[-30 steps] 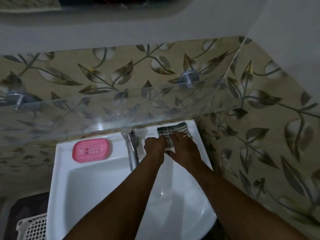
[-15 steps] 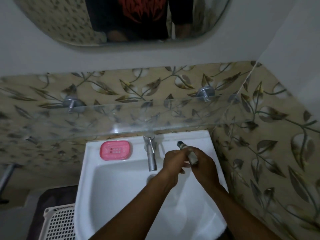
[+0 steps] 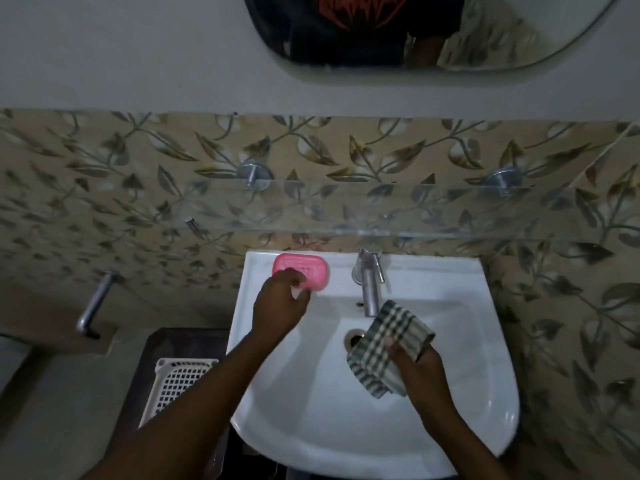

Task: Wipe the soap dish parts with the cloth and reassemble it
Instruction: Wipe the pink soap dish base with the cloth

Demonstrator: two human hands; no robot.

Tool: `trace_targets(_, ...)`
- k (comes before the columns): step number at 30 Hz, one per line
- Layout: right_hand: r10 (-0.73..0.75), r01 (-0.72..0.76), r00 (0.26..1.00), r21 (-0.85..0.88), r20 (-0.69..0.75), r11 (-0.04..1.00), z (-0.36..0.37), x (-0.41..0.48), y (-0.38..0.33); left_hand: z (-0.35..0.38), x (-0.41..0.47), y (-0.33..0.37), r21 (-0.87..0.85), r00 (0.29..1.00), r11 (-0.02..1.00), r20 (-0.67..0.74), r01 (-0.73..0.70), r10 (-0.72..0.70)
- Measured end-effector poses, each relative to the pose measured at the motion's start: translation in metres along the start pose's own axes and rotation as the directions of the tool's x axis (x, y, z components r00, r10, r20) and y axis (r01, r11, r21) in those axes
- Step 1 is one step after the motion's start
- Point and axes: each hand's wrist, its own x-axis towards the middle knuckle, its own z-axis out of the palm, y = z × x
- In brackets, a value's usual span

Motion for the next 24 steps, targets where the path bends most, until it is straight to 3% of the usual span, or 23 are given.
trace_targets(4, 0.086, -0.097, 0.993, 0.139, 0.084, 0.985, 0.024, -0.004, -0.002, 0.003, 0.038, -0.025, 0.347, 0.977, 0.918, 0.154, -0.191, 0.145)
trace_targets(10, 0.113, -0.133, 0.987, 0.177, 0.118, 0.975, 0.038, -0.005, -0.013, 0.012, 0.088, -0.021, 0.500, 0.853, 0.722, 0.460, -0.479, 0.247)
trace_targets(16, 0.111, -0.132, 0.987, 0.189, 0.115, 0.973, 0.035, -0.005, -0.017, 0.018, 0.107, -0.017, 0.510, 0.794, 0.678, 0.580, -0.529, 0.183)
trace_targets(24, 0.143, -0.158, 0.986, 0.215, 0.085, 0.964, 0.028, -0.005, -0.014, 0.009, 0.113, -0.007, 0.514, 0.793, 0.691, 0.593, -0.508, 0.142)
